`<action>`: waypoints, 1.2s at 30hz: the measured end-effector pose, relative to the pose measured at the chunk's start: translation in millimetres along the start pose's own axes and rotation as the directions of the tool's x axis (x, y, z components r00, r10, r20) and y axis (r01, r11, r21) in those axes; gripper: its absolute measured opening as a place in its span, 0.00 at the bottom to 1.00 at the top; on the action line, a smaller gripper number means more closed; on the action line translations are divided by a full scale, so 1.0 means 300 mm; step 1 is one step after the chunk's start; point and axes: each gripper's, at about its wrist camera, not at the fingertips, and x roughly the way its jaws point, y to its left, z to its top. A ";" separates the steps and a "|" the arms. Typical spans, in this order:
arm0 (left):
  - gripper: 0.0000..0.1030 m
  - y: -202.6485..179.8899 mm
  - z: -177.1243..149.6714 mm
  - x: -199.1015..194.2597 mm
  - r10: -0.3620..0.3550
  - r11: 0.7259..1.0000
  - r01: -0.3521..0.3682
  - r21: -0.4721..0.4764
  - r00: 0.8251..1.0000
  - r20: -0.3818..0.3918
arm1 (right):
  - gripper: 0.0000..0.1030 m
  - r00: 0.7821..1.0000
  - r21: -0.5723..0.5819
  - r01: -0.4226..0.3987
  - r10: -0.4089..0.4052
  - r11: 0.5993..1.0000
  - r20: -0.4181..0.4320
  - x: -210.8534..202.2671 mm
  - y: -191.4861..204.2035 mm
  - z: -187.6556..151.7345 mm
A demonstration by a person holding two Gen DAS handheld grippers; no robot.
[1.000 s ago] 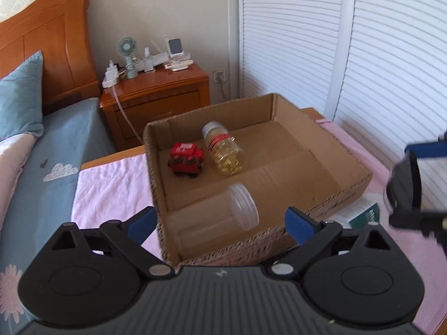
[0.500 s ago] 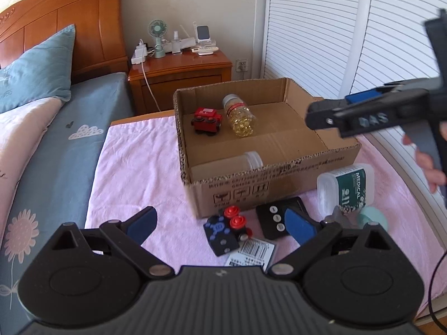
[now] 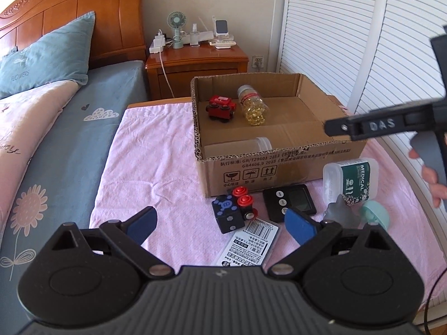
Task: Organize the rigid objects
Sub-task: 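Place the clear jar into the box with the left tool and release, then move the left tool to the clear card pack while the right tool approaches the teal round case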
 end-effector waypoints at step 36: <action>0.99 -0.011 -0.214 0.217 -0.023 1.000 0.026 0.014 0.985 -0.172 | 1.00 0.983 0.091 0.140 -0.127 0.986 -0.134 -0.042 -0.063 -0.523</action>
